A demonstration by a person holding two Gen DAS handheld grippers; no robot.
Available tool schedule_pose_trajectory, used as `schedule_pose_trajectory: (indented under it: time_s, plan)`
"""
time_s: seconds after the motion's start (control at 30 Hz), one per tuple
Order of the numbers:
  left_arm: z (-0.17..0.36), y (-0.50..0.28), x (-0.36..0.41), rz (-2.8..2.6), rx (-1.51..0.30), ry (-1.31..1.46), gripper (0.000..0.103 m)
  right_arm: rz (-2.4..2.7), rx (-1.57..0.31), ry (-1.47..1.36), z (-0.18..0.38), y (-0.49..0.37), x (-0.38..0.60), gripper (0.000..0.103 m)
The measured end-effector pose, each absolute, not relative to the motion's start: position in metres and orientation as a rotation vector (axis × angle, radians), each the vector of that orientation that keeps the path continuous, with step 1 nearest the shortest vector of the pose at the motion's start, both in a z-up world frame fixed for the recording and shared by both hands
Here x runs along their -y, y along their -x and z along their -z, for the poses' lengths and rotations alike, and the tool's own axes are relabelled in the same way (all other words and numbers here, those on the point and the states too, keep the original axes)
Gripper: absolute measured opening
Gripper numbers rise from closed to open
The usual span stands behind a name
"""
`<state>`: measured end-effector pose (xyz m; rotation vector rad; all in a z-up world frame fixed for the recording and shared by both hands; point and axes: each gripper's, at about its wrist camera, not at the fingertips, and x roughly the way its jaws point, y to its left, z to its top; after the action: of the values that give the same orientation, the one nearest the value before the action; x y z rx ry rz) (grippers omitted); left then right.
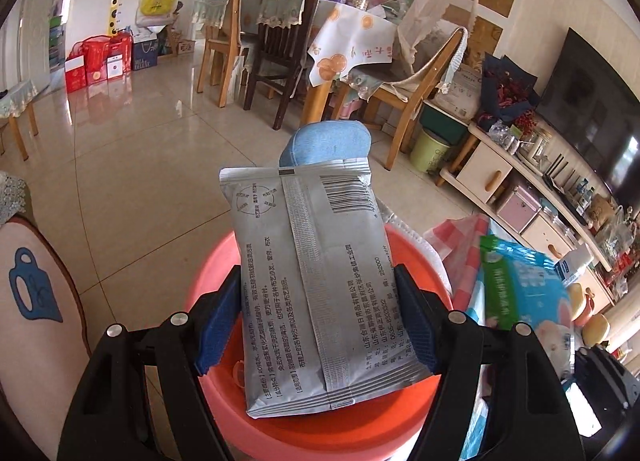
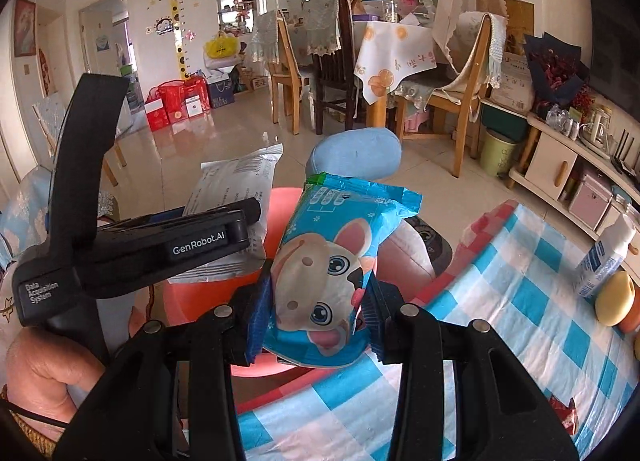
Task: Collect trash
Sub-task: 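Open both tools to drop the sachet and cartoon bag into the bucket, then move both open tools back over the red snack bag and milk carton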
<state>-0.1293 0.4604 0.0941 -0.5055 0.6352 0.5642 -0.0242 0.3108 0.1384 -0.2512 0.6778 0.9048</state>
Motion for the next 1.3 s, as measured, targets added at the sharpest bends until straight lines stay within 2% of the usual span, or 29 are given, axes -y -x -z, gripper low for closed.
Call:
schedule_pose_trajectory:
  time_s: [0.1,0.2,0.27,0.3,0.5,1.3]
  plan:
    - [-0.09,0.128,-0.464,-0.581,-0.648,0.512,0.074,-0.92,-0.702,0.294,-0.127,0.02,-0.326,0.044]
    - [-0.086,0.121,-0.464,-0.593,-0.677,0.501,0.075,-0.906,-0.716,0.308,-0.115,0.02,-0.33,0.059]
    - [-0.085,0.119,-0.463,-0.597,-0.684,0.497,0.087,-0.892,-0.721,0.276,-0.113,0.02,-0.324,0.07]
    - [-0.085,0.119,-0.462,-0.601,-0.682,0.491,0.088,-0.878,-0.72,0.261,-0.112,0.019,-0.319,0.077]
    - [-0.086,0.111,-0.448,-0.599,-0.7,0.444,0.091,-0.783,-0.714,0.22,-0.111,0.022,-0.285,0.085]
    - [-0.092,0.077,-0.362,-0.469,-0.769,0.221,0.095,-0.566,-0.722,0.209,-0.096,0.054,-0.173,0.088]
